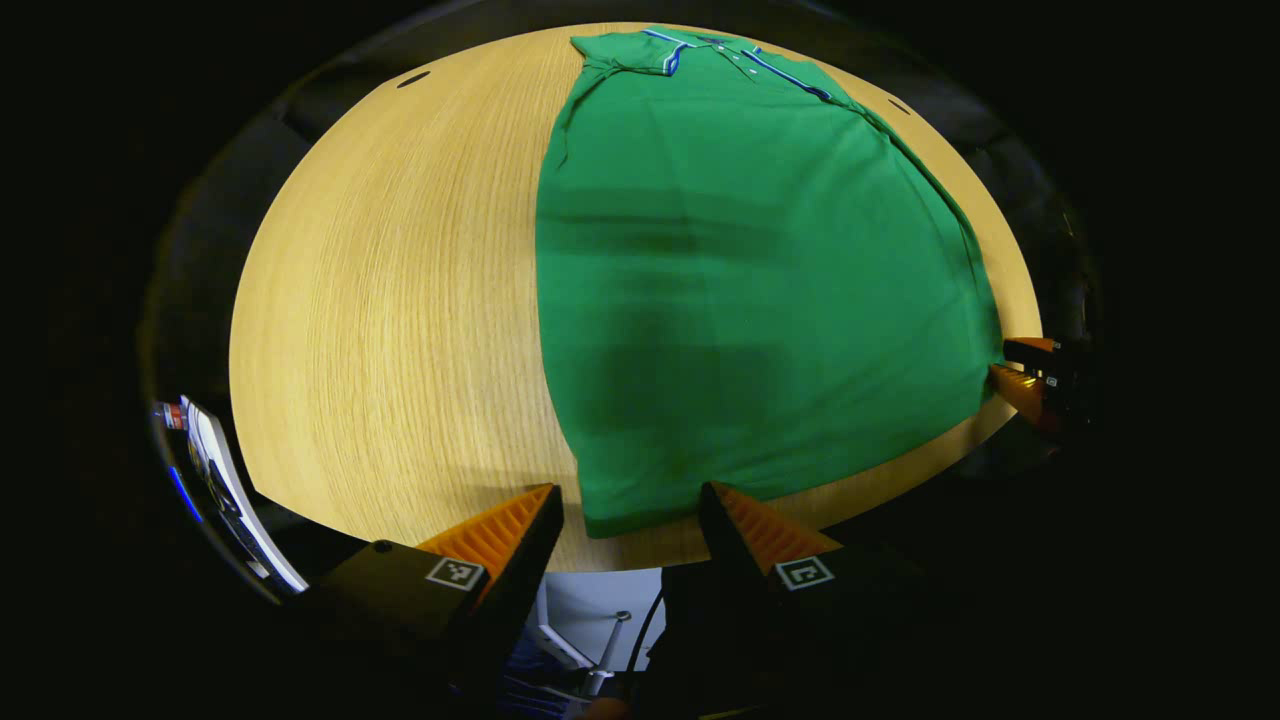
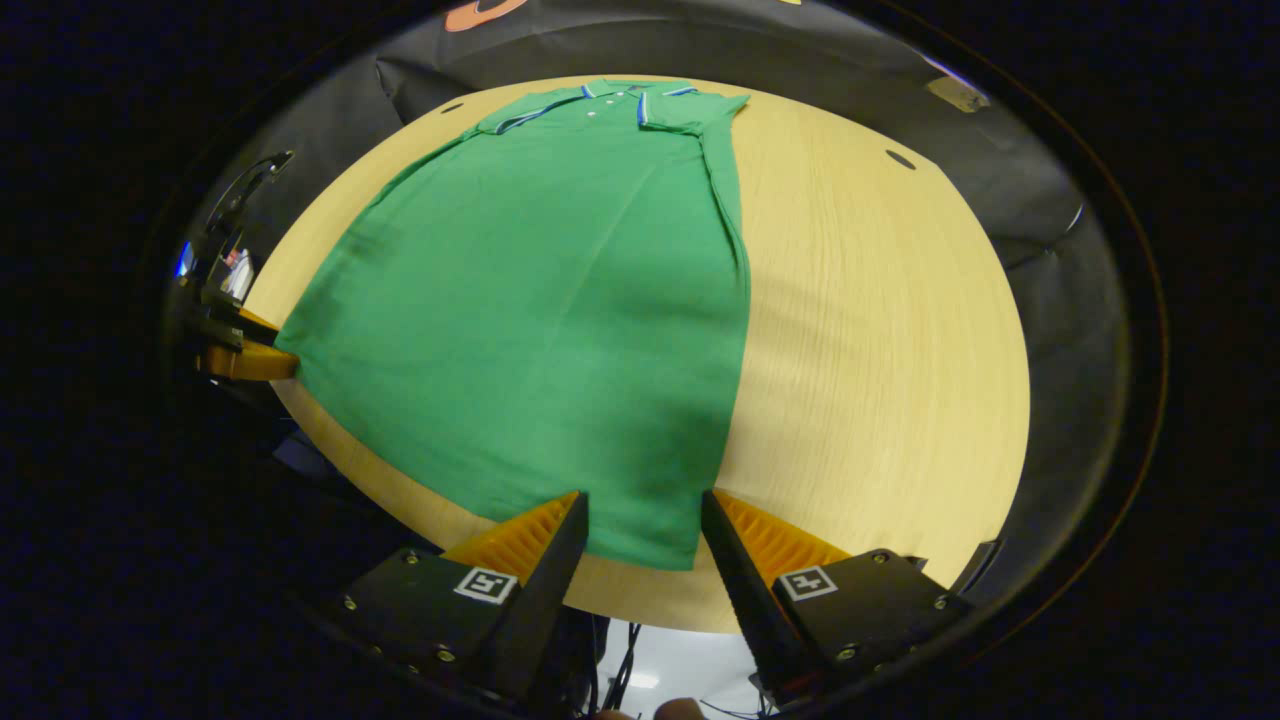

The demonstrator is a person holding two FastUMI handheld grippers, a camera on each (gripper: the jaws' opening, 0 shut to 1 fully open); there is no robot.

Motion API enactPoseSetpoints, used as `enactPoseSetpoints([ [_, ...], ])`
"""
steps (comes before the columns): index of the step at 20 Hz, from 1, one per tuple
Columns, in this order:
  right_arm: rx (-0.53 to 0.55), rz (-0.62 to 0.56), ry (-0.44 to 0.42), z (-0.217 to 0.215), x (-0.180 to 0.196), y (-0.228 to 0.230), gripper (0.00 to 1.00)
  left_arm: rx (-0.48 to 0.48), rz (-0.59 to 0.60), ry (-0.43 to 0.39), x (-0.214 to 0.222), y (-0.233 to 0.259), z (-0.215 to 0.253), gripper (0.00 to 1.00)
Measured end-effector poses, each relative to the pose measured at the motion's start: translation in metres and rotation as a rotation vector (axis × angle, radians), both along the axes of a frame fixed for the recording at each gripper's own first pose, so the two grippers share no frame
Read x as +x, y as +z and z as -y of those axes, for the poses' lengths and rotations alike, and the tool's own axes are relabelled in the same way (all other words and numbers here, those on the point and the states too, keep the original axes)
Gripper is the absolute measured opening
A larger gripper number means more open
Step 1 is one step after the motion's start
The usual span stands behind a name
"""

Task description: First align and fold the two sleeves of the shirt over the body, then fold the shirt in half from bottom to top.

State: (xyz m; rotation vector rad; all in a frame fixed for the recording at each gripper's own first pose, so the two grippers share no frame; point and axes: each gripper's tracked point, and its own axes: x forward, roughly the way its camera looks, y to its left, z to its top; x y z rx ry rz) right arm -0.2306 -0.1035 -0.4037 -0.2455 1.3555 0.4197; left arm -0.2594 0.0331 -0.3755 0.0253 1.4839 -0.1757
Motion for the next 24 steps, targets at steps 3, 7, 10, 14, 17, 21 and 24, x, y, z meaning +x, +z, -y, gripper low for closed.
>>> enactPoseSetpoints([
  [3,-0.001,0.001,-0.002,-0.002,0.001,0.001,0.73,0.001,-0.001,0.003,0.001,-0.003,-0.001,0.79],
  [7,0.028,-0.005,0.003,-0.016,0.002,0.001,0.42,-0.022,0.0,0.032,0.004,-0.002,0.003,0.35],
  [10,0.023,-0.013,-0.018,-0.015,0.003,0.002,0.02,-0.063,-0.008,0.088,-0.001,0.001,0.001,0.07],
  [14,0.072,-0.041,-0.086,-0.016,0.004,0.008,0.02,-0.133,0.012,0.113,-0.002,0.009,0.003,0.04],
  [17,0.098,-0.037,-0.119,-0.015,0.01,0.015,0.01,-0.164,0.046,0.083,0.002,0.018,0.008,0.04],
  [21,0.121,-0.03,-0.152,-0.016,0.019,0.025,0.01,-0.203,0.071,0.049,0.009,0.031,0.015,0.04],
  [24,0.142,-0.009,-0.153,-0.021,0.029,0.038,0.01,-0.227,0.113,0.056,0.02,0.044,0.014,0.04],
])
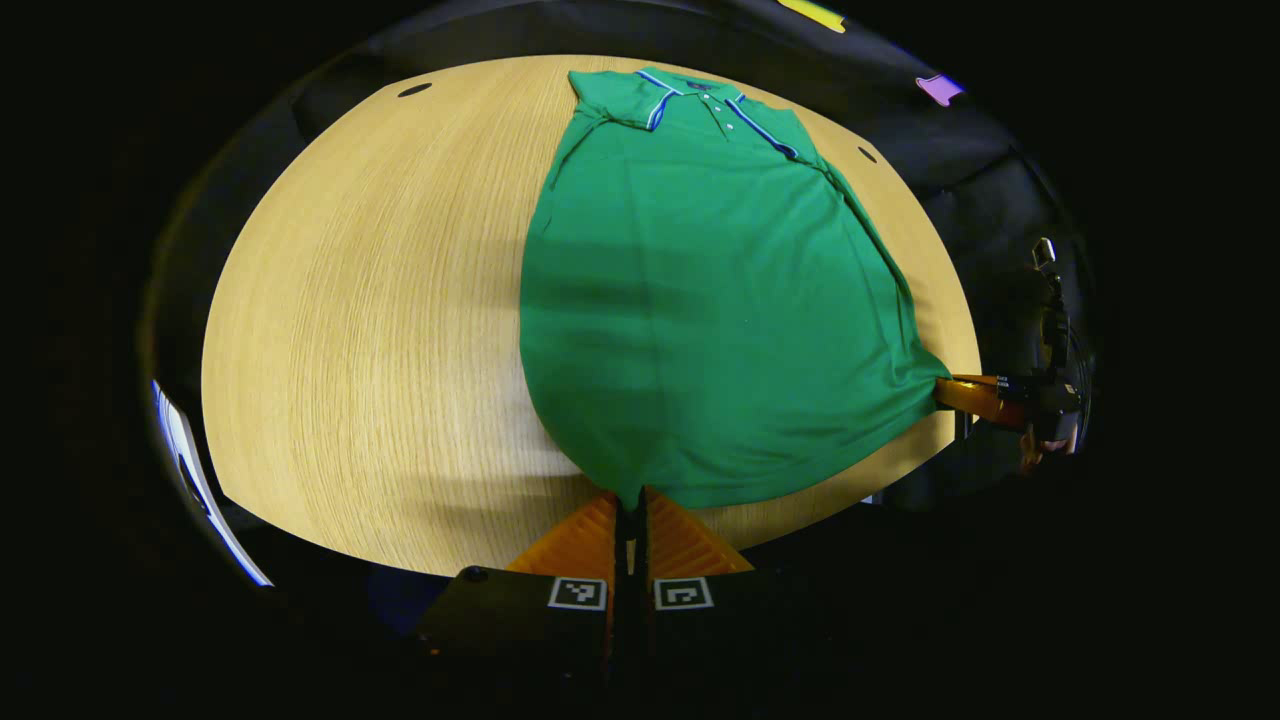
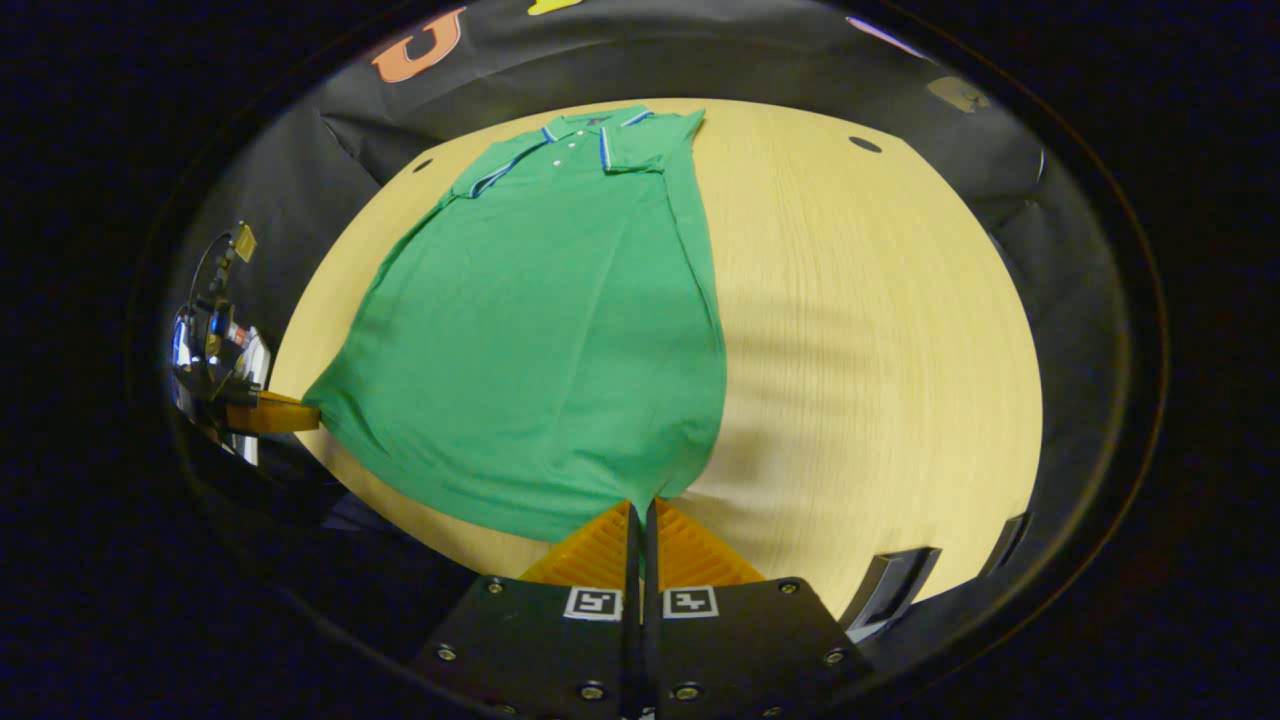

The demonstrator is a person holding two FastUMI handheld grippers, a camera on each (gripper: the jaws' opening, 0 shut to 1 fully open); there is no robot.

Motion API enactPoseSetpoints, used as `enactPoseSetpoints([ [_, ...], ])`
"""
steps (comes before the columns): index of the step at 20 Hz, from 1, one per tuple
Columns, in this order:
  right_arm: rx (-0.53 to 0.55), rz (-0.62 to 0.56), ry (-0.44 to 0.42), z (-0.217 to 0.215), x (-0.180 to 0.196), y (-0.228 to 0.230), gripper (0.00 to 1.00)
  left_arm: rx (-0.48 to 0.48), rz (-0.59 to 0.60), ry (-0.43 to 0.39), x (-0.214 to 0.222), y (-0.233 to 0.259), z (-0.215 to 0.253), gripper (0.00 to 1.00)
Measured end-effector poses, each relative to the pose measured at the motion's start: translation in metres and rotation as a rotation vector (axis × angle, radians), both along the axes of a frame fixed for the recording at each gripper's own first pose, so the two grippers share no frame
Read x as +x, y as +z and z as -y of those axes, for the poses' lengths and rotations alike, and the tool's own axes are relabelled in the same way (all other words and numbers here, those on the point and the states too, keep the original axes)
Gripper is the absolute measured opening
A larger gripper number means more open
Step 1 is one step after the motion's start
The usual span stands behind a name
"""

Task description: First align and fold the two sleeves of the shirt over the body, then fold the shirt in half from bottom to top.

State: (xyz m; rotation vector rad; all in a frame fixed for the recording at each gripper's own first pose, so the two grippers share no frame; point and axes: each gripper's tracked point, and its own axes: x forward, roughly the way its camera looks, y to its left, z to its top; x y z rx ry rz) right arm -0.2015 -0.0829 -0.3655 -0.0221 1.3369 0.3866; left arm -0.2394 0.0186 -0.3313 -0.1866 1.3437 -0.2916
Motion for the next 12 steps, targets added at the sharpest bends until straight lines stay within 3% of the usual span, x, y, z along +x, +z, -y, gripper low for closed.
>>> enactPoseSetpoints([
  [6,0.061,0.056,-0.06,-0.006,0.036,0.034,0.01,-0.059,0.071,0.036,0.032,0.027,0.004,0.04],
  [12,0.089,0.106,-0.098,-0.004,0.073,0.057,0.01,-0.051,0.16,0.029,0.066,0.051,-0.005,0.04],
])
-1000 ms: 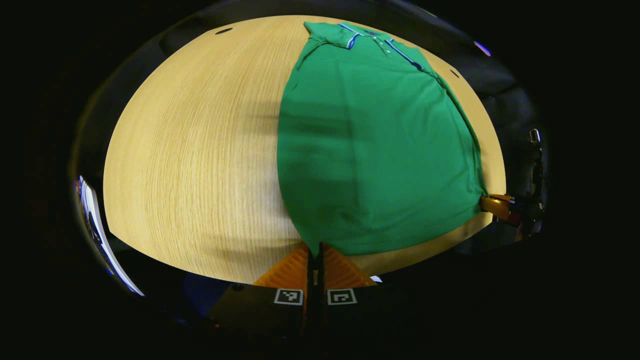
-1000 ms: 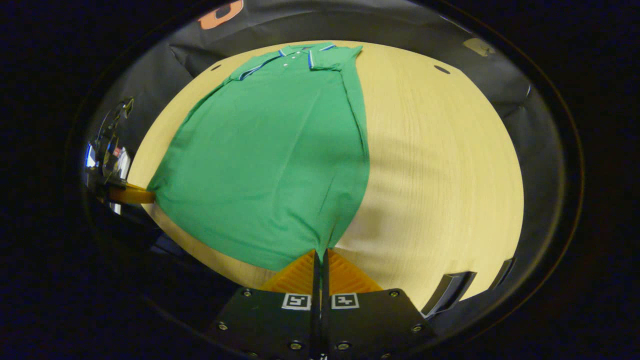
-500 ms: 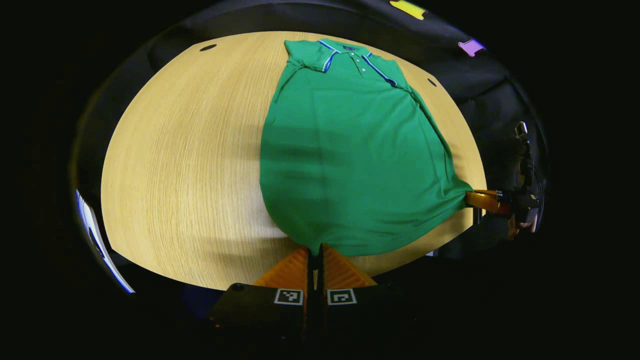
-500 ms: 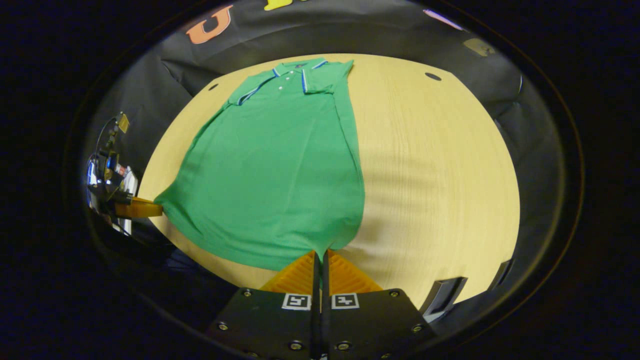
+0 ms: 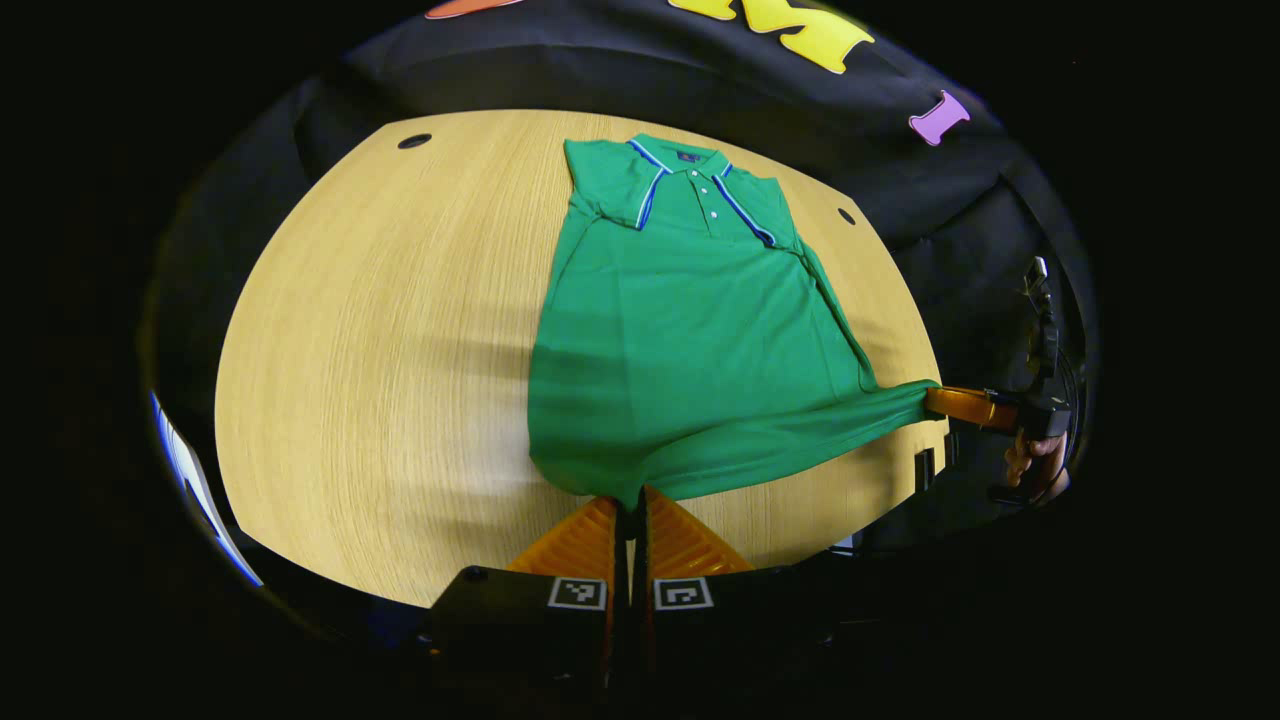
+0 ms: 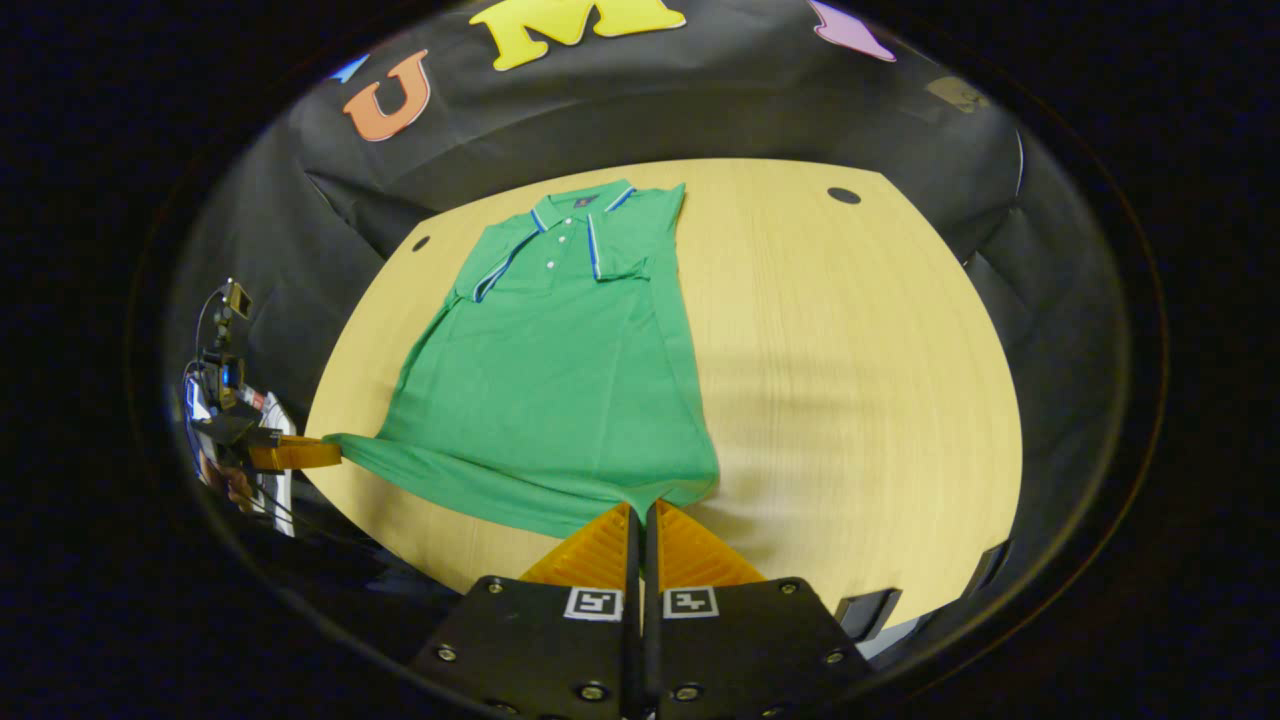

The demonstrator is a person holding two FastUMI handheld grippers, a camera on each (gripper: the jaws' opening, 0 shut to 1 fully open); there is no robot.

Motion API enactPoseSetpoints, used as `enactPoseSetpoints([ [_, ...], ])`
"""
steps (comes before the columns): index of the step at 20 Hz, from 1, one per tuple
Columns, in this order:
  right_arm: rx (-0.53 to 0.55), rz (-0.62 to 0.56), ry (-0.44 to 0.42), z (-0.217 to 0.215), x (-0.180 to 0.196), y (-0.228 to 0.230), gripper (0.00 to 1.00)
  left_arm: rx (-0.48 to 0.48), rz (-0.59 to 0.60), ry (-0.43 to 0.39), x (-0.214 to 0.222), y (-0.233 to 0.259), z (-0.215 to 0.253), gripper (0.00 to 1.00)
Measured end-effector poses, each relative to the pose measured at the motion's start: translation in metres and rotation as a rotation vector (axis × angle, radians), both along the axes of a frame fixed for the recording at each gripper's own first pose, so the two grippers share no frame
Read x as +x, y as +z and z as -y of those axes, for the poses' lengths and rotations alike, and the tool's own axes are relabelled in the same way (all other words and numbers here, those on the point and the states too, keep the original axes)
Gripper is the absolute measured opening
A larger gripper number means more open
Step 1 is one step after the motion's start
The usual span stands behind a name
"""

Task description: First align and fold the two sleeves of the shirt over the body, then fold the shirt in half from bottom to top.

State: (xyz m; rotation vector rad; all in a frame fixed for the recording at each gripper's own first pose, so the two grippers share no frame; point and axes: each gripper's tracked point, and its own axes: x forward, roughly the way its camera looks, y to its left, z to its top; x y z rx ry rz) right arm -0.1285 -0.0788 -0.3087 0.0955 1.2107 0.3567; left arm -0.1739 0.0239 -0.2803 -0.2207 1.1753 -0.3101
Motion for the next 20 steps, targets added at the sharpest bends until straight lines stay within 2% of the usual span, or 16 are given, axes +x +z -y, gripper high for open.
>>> enactPoseSetpoints([
  [9,0.007,0.126,0.032,-0.015,0.073,0.043,0.01,0.012,0.182,-0.047,0.08,0.045,0.004,0.04],
  [16,0.003,0.202,0.066,-0.028,0.128,0.059,0.0,-0.008,0.245,-0.01,0.141,0.061,-0.001,0.04],
  [20,0.002,0.241,0.065,-0.031,0.155,0.068,0.0,-0.014,0.312,0.039,0.185,0.082,-0.014,0.03],
])
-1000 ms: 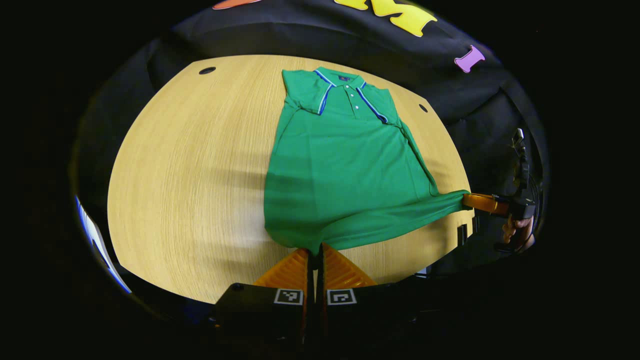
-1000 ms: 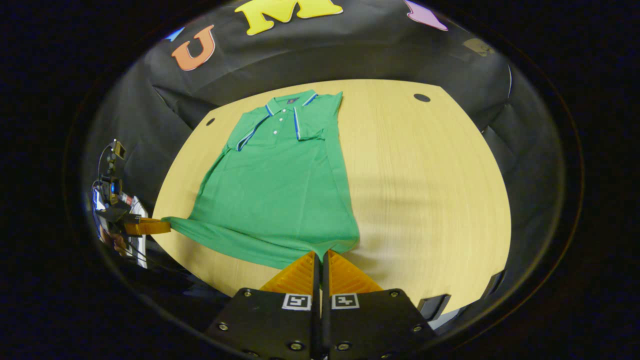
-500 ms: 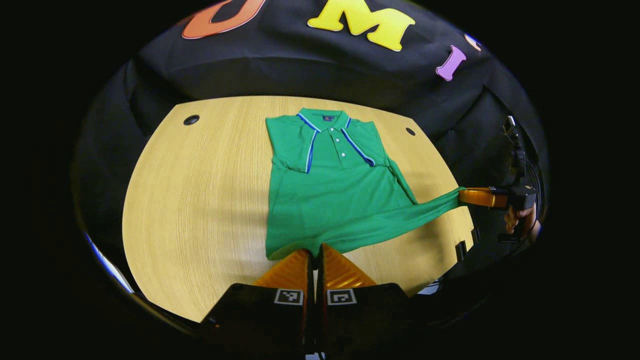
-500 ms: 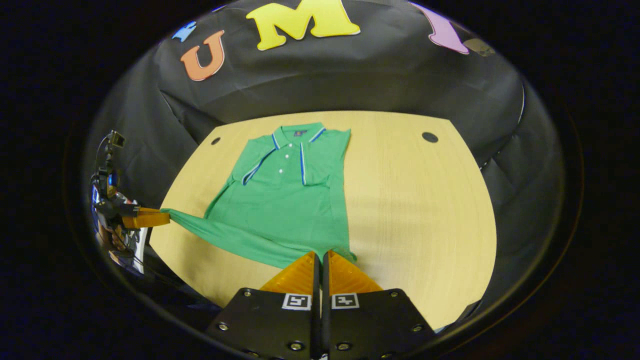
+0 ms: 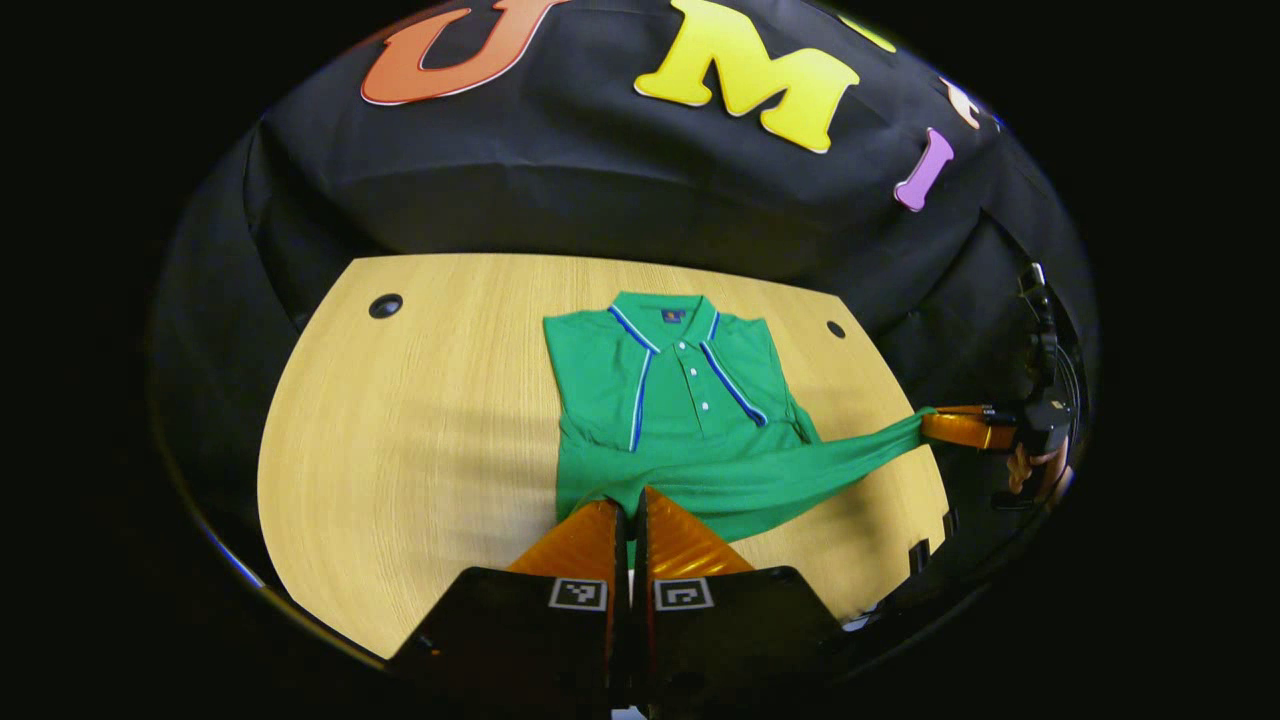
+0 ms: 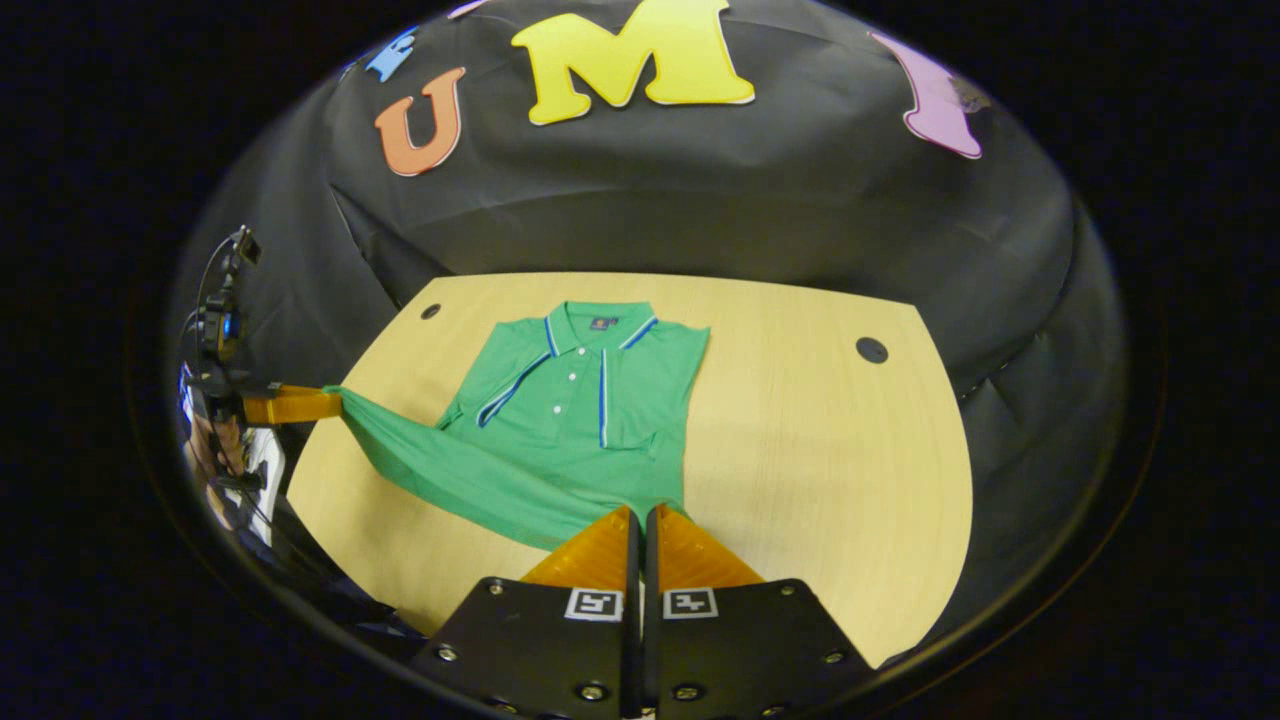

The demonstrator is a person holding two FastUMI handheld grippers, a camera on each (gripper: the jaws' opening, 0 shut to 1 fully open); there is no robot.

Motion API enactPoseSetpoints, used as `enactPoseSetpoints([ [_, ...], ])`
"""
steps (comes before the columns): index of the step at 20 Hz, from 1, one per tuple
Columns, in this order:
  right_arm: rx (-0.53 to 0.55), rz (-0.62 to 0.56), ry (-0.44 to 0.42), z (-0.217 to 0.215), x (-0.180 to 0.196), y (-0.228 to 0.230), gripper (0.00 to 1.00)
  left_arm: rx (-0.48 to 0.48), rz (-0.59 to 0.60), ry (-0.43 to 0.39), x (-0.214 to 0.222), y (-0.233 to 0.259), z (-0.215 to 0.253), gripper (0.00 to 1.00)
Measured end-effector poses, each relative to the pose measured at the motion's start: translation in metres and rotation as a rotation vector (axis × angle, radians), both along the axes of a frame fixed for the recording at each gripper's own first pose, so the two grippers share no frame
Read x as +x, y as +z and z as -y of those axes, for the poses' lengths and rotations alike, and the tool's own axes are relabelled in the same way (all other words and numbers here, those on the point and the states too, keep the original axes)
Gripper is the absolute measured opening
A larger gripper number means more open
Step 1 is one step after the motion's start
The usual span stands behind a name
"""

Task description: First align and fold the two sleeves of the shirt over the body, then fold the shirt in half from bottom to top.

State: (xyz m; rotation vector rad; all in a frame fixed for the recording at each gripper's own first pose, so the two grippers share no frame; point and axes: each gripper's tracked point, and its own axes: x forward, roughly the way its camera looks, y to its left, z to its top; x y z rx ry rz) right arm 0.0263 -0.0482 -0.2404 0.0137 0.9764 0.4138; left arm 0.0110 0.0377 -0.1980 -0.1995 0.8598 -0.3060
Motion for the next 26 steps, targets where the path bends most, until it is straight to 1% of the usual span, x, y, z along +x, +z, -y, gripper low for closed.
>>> enactPoseSetpoints([
  [3,0.008,0.032,-0.015,-0.003,0.026,0.004,0.0,0.007,0.04,0.019,0.028,0.006,-0.006,0.03],
  [6,0.005,0.065,-0.018,-0.005,0.056,0.006,0.01,0.027,0.078,0.014,0.052,0.01,-0.006,0.03],
  [9,0.011,0.086,-0.036,-0.009,0.087,0.002,0.0,0.047,0.113,0.005,0.078,0.008,-0.004,0.04],
  [10,0.006,0.098,-0.039,-0.01,0.097,-0.001,0.0,0.061,0.132,0.011,0.088,0.009,-0.008,0.03],
  [12,-0.005,0.126,-0.04,-0.013,0.118,-0.007,0.01,0.056,0.148,0.024,0.106,0.005,-0.009,0.04],
  [17,-0.004,0.181,-0.061,-0.028,0.167,-0.029,0.0,0.085,0.179,0.066,0.148,-0.02,-0.015,0.03],
  [21,-0.002,0.214,-0.086,-0.04,0.201,-0.053,0.0,0.091,0.232,0.099,0.184,-0.032,-0.012,0.03],
  [23,0.014,0.229,-0.104,-0.048,0.216,-0.061,0.0,0.104,0.244,0.103,0.198,-0.041,-0.013,0.03],
  [26,0.0,0.249,-0.108,-0.053,0.236,-0.081,0.01,0.126,0.259,0.111,0.218,-0.059,-0.014,0.03],
])
